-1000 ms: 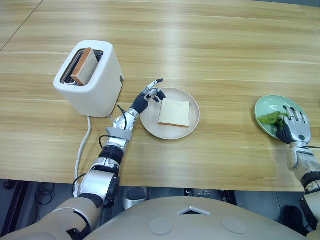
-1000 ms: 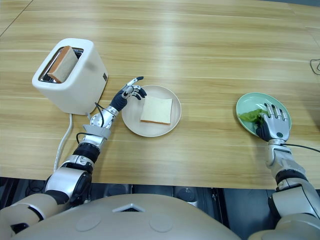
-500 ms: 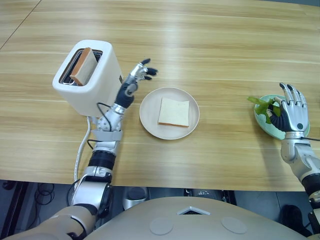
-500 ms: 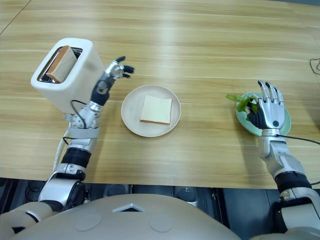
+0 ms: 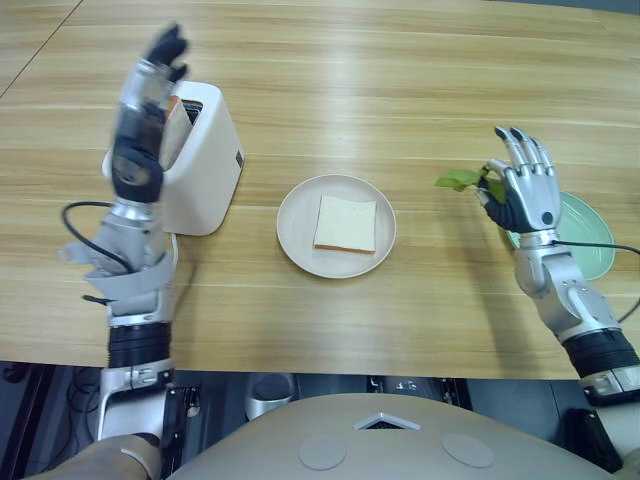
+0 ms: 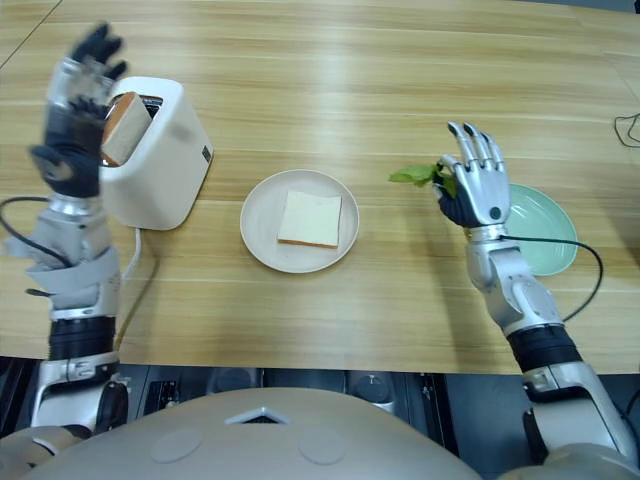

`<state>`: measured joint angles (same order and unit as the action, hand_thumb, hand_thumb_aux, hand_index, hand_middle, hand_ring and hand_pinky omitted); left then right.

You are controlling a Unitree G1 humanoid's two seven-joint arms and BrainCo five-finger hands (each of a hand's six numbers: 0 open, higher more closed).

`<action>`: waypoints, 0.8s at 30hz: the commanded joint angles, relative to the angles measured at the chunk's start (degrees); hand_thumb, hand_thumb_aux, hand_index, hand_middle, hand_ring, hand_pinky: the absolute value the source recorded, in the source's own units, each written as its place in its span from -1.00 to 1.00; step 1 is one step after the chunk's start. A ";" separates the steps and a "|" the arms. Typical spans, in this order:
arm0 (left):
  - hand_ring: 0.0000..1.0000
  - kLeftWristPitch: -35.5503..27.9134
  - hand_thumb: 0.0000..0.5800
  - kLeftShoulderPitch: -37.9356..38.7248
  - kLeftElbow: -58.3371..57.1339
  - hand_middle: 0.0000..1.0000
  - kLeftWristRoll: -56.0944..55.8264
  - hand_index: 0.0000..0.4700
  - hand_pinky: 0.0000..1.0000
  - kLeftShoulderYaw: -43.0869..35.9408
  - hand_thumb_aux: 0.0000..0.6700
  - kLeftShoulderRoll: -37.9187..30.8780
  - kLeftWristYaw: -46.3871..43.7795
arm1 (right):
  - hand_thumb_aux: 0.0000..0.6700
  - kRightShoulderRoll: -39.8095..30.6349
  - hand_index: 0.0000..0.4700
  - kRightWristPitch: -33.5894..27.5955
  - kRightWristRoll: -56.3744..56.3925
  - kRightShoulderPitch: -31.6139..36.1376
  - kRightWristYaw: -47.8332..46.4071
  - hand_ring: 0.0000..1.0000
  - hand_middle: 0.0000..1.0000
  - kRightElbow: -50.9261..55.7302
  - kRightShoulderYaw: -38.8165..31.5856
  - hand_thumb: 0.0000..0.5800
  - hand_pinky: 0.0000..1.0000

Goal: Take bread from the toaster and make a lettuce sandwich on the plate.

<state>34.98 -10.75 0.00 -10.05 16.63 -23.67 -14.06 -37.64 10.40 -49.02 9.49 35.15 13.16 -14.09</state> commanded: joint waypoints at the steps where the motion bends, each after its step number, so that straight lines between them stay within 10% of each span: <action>1: -1.00 2.67 -1.00 -0.26 -5.38 -1.00 9.60 -1.00 -1.00 5.34 -1.00 -3.04 5.83 | 1.00 3.75 0.96 0.62 -2.91 3.86 -1.78 -1.00 -1.00 0.96 -3.94 1.00 -1.00; 13: -1.00 -4.34 -1.00 0.61 -24.74 -1.00 42.63 -1.00 -1.00 0.85 -1.00 -17.43 26.47 | 1.00 19.23 0.96 2.80 -7.99 20.22 1.51 -1.00 -1.00 22.18 -15.64 1.00 -1.00; 24: -1.00 -9.46 -1.00 -0.29 -32.56 -1.00 46.66 -1.00 -1.00 -10.58 -1.00 -20.43 26.93 | 1.00 27.83 0.96 3.67 -10.55 24.52 6.98 -1.00 -1.00 41.09 -25.13 1.00 -1.00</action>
<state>26.36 -11.09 -31.31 36.16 7.89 -43.86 13.39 -9.38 13.27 -59.07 34.63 41.47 51.96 -37.95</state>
